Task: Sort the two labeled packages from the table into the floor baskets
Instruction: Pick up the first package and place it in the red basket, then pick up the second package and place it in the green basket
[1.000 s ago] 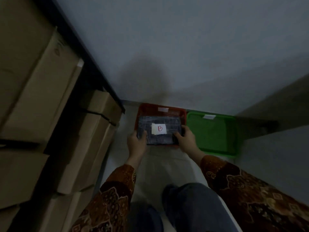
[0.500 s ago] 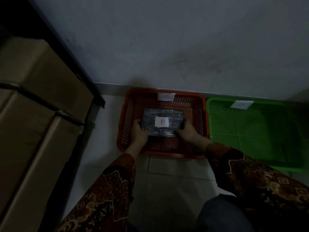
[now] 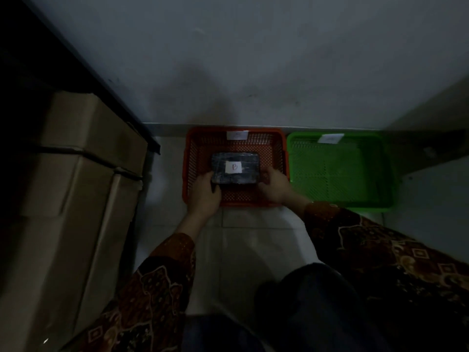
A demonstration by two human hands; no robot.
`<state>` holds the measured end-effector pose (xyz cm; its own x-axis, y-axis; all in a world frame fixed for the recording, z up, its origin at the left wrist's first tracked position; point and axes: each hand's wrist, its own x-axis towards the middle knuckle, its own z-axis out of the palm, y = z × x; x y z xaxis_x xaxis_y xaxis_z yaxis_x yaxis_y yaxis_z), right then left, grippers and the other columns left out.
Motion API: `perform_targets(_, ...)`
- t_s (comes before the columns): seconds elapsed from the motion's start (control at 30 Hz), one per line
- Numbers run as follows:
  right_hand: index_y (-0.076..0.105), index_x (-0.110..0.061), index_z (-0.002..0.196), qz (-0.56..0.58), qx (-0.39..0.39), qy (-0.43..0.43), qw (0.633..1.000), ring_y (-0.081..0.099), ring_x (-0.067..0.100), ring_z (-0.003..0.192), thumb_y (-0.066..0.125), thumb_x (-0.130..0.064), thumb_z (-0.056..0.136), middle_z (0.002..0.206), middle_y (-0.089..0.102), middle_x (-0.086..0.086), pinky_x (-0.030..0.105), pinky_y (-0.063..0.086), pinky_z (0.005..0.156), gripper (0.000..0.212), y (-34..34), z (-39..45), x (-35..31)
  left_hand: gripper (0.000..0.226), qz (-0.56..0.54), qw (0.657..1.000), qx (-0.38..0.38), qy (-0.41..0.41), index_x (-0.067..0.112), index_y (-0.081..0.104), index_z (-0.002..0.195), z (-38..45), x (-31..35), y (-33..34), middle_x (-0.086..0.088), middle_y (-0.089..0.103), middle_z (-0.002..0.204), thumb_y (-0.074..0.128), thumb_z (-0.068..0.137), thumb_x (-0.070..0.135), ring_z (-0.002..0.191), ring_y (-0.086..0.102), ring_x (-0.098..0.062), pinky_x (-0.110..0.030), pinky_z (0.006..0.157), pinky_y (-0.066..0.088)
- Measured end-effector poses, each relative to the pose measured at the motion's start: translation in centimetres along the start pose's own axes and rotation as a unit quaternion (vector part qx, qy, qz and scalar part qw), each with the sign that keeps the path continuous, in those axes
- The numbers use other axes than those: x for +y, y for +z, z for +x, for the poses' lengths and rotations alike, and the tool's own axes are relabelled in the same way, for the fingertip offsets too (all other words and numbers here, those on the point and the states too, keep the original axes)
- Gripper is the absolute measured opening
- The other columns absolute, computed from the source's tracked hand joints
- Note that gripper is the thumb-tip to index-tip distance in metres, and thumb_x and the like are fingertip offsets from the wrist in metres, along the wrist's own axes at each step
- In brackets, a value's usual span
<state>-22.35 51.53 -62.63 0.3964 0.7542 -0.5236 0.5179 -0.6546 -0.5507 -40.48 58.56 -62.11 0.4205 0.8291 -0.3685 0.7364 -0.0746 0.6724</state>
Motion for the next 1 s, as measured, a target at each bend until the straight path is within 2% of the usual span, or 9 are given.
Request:
perform_targets(0.1, 0.047, -0.002, 0.126, -0.069, -0.024, -0.019, 0.997, 0.054, 0.041, 0.111, 0.059, -0.02, 0.085, 0.123, 0.055, 0.026, 0.045, 0.047, 0.094, 0.047, -4.8, -6.9, -3.6, 0.039, 0.085, 0.996, -0.039, 0.011, 0.009, 0.051, 0.132, -5.6, 6.3, -5.0, -0.019, 0.057, 0.125, 0.047, 0.093, 0.011, 0.109, 0.055, -0.03, -0.039, 0.092, 0.049)
perform_targets(0.2, 0.047, -0.004, 0.122, -0.152, -0.017, -0.036, 0.988, 0.056, 0.04, 0.106, 0.054, -0.024, 0.088, 0.12, 0.055, 0.022, 0.047, 0.049, 0.088, 0.04, -10.5, -15.2, -7.3, 0.036, 0.147, 0.987, -0.056, 0.033, 0.006, 0.052, 0.129, -12.1, 13.4, -10.2, -0.02, 0.058, 0.121, 0.047, 0.094, 0.014, 0.107, 0.056, -0.033, -0.046, 0.091, 0.049)
perform_targets(0.37, 0.045, -0.009, 0.128, -0.267, 0.029, -0.037, 0.963, 0.049, 0.036, 0.117, 0.049, -0.026, 0.09, 0.127, 0.053, 0.017, 0.046, 0.04, 0.096, 0.042, -20.6, -29.5, -11.6, 0.031, 0.293, 0.952, -0.04, 0.079, 0.009, 0.056, 0.119, -23.5, 24.7, -16.7, -0.015, 0.062, 0.118, 0.041, 0.095, 0.023, 0.107, 0.055, -0.031, -0.041, 0.093, 0.042)
perform_targets(0.53, 0.047, -0.01, 0.123, -0.299, 0.114, -0.026, 0.947, 0.049, 0.034, 0.114, 0.048, -0.029, 0.089, 0.123, 0.054, 0.015, 0.045, 0.038, 0.095, 0.038, -29.2, -42.4, -12.0, 0.036, 0.379, 0.909, -0.022, 0.172, 0.012, 0.051, 0.125, -32.1, 35.1, -19.3, -0.012, 0.06, 0.123, 0.043, 0.093, 0.028, 0.114, 0.053, -0.03, -0.042, 0.102, 0.036)
perform_targets(0.77, 0.046, -0.015, 0.127, -0.274, 0.255, 0.006, 0.927, 0.048, 0.03, 0.116, 0.047, -0.028, 0.087, 0.126, 0.054, 0.009, 0.04, 0.036, 0.097, 0.042, -38.6, -54.3, -4.9, 0.04, 0.381, 0.871, -0.011, 0.31, 0.014, 0.046, 0.13, -39.0, 48.1, -13.8, -0.009, 0.058, 0.126, 0.042, 0.094, 0.031, 0.117, 0.051, -0.028, -0.043, 0.107, 0.033)
perform_targets(0.87, 0.048, -0.015, 0.128, -0.24, 0.305, 0.035, 0.921, 0.047, 0.031, 0.121, 0.049, -0.028, 0.088, 0.132, 0.052, 0.01, 0.041, 0.035, 0.101, 0.042, -42.8, -57.3, 0.8, 0.049, 0.359, 0.862, -0.02, 0.358, 0.013, 0.036, 0.141, -40.8, 53.4, -8.8, -0.008, 0.055, 0.135, 0.041, 0.096, 0.031, 0.123, 0.05, -0.026, -0.042, 0.11, 0.034)
perform_targets(1.0, 0.052, -0.012, 0.125, -0.189, 0.344, 0.057, 0.918, 0.046, 0.034, 0.123, 0.055, -0.024, 0.086, 0.136, 0.05, 0.016, 0.045, 0.037, 0.101, 0.04, -48.4, -59.8, 10.2, 0.052, 0.345, 0.853, -0.032, 0.389, 0.013, 0.031, 0.145, -42.4, 59.5, 0.1, -0.01, 0.054, 0.136, 0.042, 0.097, 0.03, 0.123, 0.05, -0.026, -0.042, 0.111, 0.036)
